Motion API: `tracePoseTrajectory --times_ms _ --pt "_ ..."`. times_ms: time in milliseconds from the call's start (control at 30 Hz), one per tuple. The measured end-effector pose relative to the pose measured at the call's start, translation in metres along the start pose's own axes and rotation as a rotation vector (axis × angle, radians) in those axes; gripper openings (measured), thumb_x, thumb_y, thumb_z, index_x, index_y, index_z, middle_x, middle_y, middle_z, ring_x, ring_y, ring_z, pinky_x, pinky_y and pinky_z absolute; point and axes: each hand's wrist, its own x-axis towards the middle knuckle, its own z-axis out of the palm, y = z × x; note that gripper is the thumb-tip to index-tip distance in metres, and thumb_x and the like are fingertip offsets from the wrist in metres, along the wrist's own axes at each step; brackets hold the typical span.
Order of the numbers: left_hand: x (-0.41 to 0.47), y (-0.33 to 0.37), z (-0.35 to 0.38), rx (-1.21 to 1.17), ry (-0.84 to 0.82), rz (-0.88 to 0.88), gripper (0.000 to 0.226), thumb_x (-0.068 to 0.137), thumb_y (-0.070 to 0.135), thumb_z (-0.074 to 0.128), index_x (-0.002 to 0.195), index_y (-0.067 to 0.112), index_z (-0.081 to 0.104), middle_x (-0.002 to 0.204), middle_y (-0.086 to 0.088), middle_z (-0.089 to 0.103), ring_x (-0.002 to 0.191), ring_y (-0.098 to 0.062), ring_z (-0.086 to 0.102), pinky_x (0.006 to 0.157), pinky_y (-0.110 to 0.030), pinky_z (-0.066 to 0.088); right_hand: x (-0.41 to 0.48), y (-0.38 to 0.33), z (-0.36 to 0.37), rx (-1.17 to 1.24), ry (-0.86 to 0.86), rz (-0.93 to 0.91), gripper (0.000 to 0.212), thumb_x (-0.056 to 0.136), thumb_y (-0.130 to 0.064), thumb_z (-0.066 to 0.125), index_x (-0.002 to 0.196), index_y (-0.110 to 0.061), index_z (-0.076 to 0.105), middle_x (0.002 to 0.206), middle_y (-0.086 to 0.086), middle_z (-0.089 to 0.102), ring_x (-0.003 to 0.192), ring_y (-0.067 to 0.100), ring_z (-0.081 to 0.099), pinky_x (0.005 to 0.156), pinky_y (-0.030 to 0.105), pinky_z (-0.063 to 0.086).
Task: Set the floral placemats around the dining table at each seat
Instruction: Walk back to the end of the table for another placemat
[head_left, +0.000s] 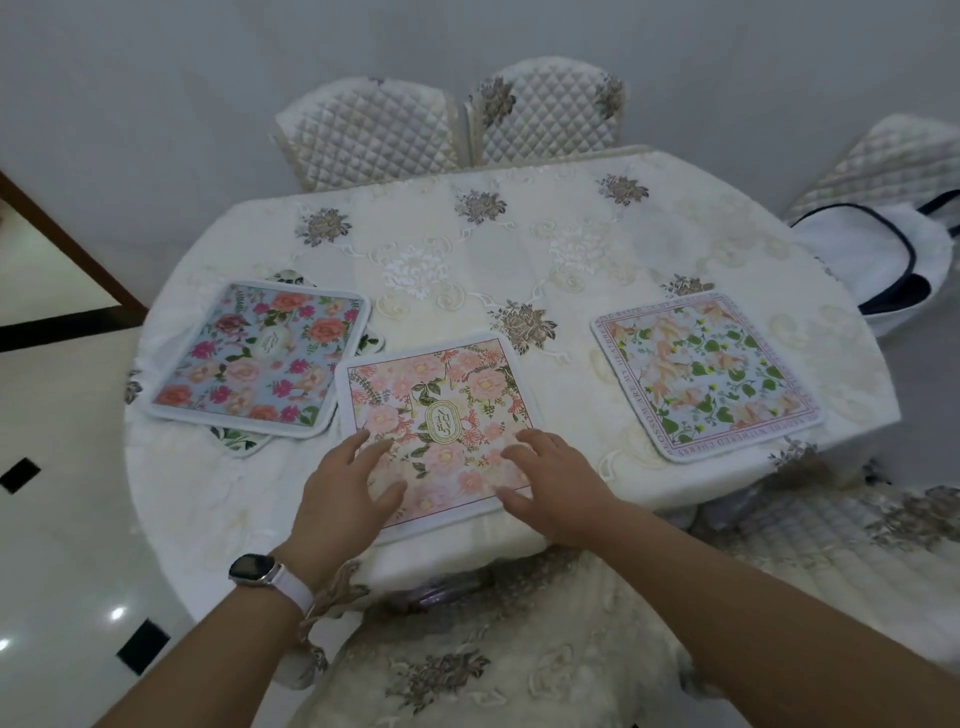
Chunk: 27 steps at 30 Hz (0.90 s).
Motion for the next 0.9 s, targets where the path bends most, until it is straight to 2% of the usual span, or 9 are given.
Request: tracePoseTrajectory --times_ms 167,367,467,633,900 --pt "-0.039 0.007 -0.027 0.102 0.103 0.072 0.062 0.080 0.061 0.049 0.128 0.024 0.061 0.136 -0.006 0.057 0.123 -0.028 0.052 0.097 -0.048 0.046 -0.011 -0.012 -0.023 -0.033 0.047 -0.082 0.057 0.091 -0.052 0.048 0.139 -0.022 0.048 0.142 0.000 0.049 0.130 0.021 0.042 0.105 0.039 0.039" --pt "-0.099 0.023 -0.054 0.318 0.188 0.082 0.047 0.086 0.048 0.043 0.117 0.021 0.067 0.128 -0.006 0.063 0.119 -0.030 0.058 0.096 -0.052 0.046 -0.024 -0.038 -0.059 -0.103 0.084 -0.249 0.051 0.095 -0.047 0.044 0.139 -0.021 0.050 0.137 0.000 0.056 0.125 0.021 0.048 0.102 0.036 0.041" --pt "-0.127 0.026 -0.065 0.384 0.227 0.018 0.047 0.087 0.044 0.041 0.116 0.021 0.069 0.130 -0.007 0.064 0.120 -0.030 0.059 0.097 -0.054 0.046 -0.030 -0.054 -0.070 -0.121 0.118 -0.332 0.052 0.095 -0.048 0.039 0.136 -0.020 0.054 0.138 0.000 0.055 0.128 0.022 0.045 0.105 0.038 0.041" --pt "-0.168 0.015 -0.080 0.426 0.270 -0.115 0.048 0.090 0.050 0.038 0.124 0.027 0.064 0.136 -0.002 0.059 0.126 -0.025 0.055 0.101 -0.049 0.042 -0.040 -0.088 -0.067 -0.142 0.088 -0.441 0.070 0.087 -0.058 0.022 0.140 -0.021 0.049 0.149 0.003 0.045 0.138 0.026 0.036 0.111 0.046 0.034" --pt "-0.225 -0.050 -0.104 0.365 0.321 -0.212 0.045 0.089 0.050 0.040 0.117 0.027 0.067 0.129 0.000 0.064 0.119 -0.024 0.059 0.099 -0.048 0.045 -0.039 -0.178 -0.034 -0.217 0.074 -0.603 0.053 0.092 -0.057 0.038 0.128 -0.025 0.061 0.136 0.001 0.060 0.126 0.025 0.053 0.101 0.046 0.047"
